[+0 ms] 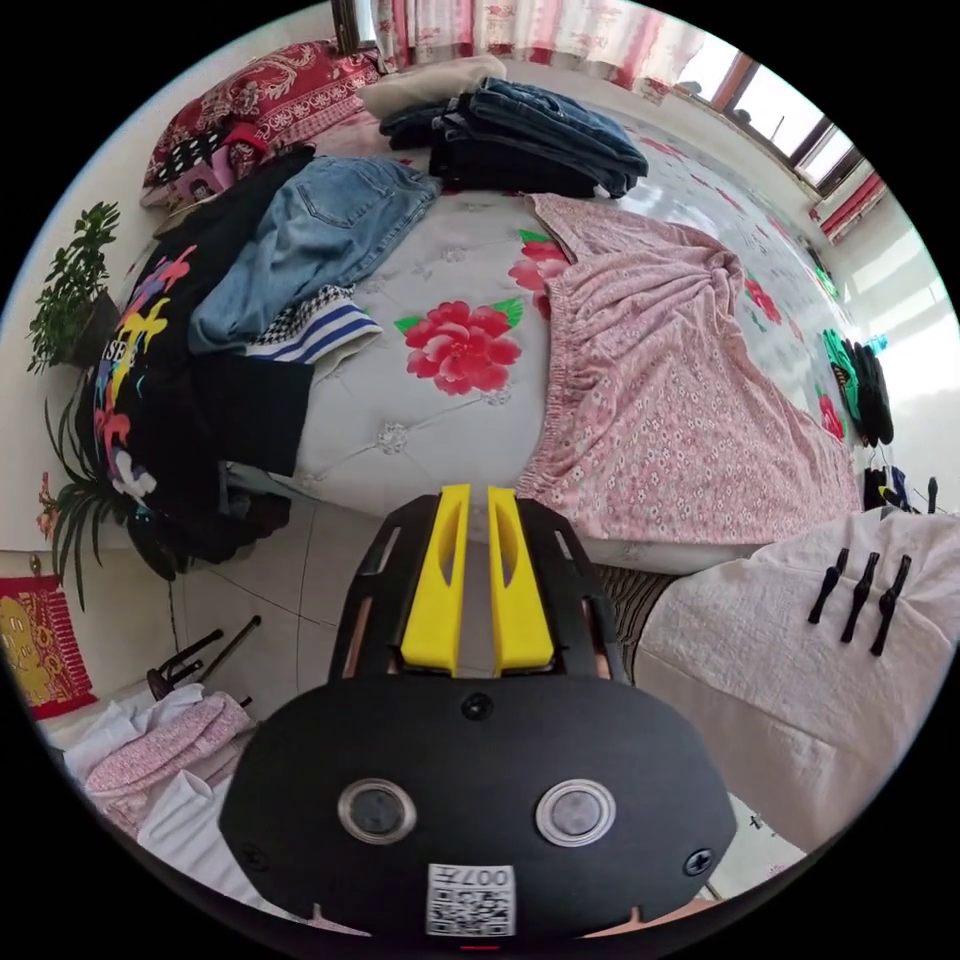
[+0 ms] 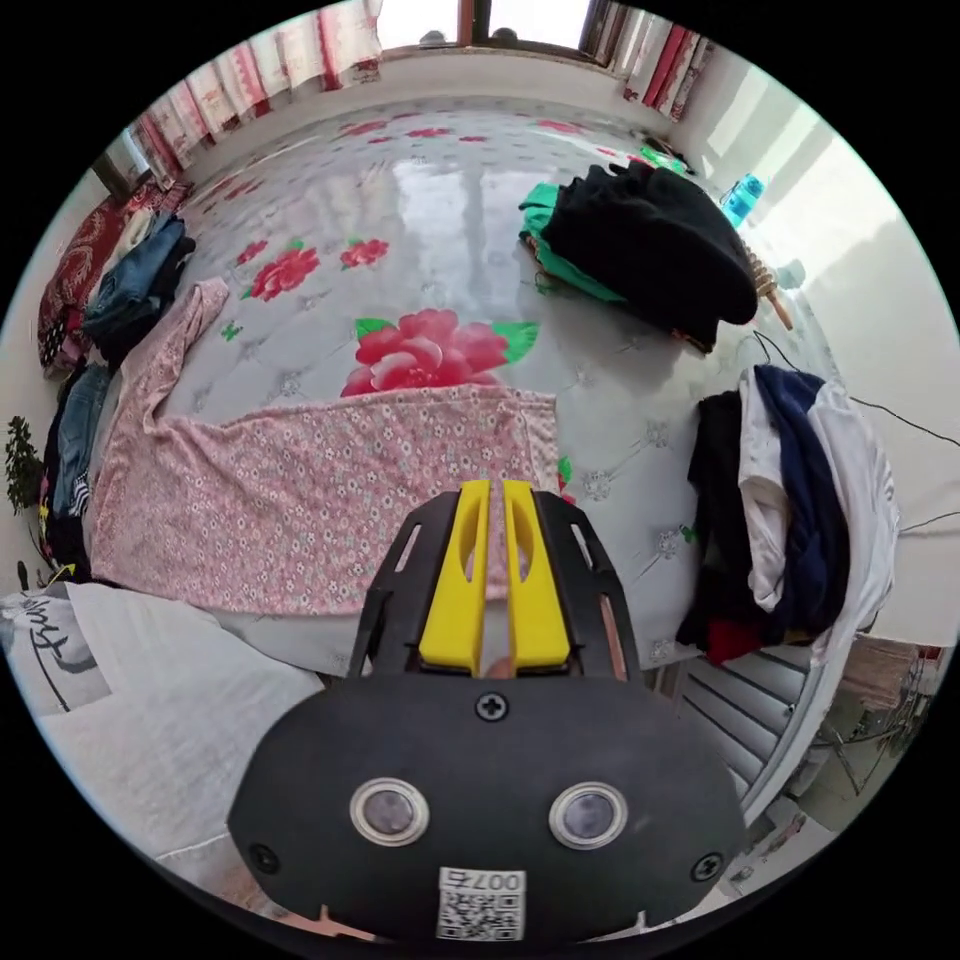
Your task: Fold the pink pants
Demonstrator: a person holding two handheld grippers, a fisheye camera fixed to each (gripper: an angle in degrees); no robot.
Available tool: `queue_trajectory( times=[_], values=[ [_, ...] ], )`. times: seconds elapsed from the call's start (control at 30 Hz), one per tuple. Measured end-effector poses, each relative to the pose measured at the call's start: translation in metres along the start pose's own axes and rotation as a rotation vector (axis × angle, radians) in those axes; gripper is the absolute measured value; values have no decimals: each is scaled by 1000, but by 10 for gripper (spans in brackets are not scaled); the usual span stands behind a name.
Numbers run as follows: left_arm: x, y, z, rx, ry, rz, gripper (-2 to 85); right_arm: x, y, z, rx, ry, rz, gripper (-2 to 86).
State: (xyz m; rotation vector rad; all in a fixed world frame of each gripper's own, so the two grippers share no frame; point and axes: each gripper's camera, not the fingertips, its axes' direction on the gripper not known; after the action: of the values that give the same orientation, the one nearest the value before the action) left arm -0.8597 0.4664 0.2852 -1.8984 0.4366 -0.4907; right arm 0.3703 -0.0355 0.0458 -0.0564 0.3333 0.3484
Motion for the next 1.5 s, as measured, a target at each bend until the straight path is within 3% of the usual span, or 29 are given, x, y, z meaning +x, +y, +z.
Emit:
queue_trajectory(
  times=[0.2, 0.4, 0.57, 0.77, 0.8, 0.83, 0.93, 1.0, 1.07, 1.23, 1.33, 1.5],
  values=[
    [21, -106, 21, -5, 14, 130, 63, -119, -101, -14, 118, -115, -262, 10],
    [29, -203, 62, -45, -25, 184, 82, -318, -206, -6, 169, -267, -647, 27],
    [24, -234, 76, -21, 7, 188, 50, -502, -253, 43, 97, -336, -956, 37],
    [0, -225, 64, 76, 77, 136, 14, -621, -246, 114, -79, -353, -1089, 32],
    [-7, -225, 61, 83, 101, 131, 10, -627, -242, 122, -114, -330, -1109, 26],
    [-16, -227, 59, 80, 130, 112, 6, -625, -234, 118, -6, -285, -1120, 14],
    [-45, -233, 51, 56, 223, 2, -4, -611, -230, 110, 71, -113, -1170, 3],
    [-66, -234, 39, 72, 246, -67, -7, -565, -245, 75, 247, -169, -1021, 1],
    [-86, -232, 21, 130, 290, -116, -9, -473, -273, 21, 404, -288, -716, -1],
    [-111, -234, -15, 193, 306, -169, -9, -275, -268, -56, 643, -316, -229, 1],
    [-104, -237, -25, 184, 291, -159, -10, -237, -269, -51, 510, -293, -238, 8],
    [-91, -232, -42, 204, 287, -161, -10, -320, -280, -12, 328, -366, -578, 34]
  ],
)
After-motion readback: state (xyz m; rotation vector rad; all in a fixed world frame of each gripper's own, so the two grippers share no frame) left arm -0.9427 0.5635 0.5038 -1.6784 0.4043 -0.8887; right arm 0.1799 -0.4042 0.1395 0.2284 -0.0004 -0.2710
